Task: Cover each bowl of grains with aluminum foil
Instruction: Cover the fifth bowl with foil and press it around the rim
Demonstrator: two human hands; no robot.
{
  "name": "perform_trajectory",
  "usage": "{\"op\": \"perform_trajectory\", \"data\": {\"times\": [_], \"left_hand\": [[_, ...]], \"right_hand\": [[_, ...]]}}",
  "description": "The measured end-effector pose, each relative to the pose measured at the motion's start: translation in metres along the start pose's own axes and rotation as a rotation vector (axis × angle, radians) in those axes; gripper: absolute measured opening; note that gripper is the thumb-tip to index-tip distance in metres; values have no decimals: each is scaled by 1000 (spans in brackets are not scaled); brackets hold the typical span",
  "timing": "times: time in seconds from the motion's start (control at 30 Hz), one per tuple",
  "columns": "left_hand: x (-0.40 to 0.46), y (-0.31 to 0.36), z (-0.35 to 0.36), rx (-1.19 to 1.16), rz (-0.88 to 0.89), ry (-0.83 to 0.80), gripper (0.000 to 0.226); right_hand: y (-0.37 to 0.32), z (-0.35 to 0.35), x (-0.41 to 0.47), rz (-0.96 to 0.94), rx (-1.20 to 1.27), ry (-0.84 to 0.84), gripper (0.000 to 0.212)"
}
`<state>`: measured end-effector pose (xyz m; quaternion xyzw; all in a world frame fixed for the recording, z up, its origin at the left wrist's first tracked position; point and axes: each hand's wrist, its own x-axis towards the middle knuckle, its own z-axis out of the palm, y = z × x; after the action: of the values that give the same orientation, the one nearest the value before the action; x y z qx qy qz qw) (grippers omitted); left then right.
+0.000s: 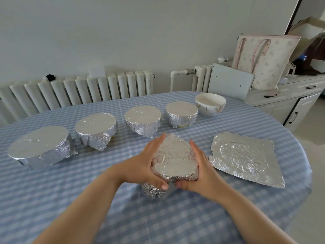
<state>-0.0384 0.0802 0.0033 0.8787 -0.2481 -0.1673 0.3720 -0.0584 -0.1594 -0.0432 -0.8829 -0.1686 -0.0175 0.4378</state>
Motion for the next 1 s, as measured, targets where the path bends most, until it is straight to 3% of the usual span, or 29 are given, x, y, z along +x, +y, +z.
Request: {"op": "perform_trajectory", "data": {"times": [0.3, 0.5, 0.67, 1.0], "left_hand": [[4, -21, 26, -313, 13, 160, 142], [6, -24, 36, -323, 20, 267, 132], [0, -20, 53, -405, 32, 313, 142], [-2, -16, 57, -343, 19, 339, 138]], "right_hand": [[5, 1, 3, -5, 25, -6, 125], [3, -3, 3, 33, 102, -80, 129], [-1, -17, 4, 30, 163, -225, 125], [-5, -19, 4, 47, 190, -239, 126]]}}
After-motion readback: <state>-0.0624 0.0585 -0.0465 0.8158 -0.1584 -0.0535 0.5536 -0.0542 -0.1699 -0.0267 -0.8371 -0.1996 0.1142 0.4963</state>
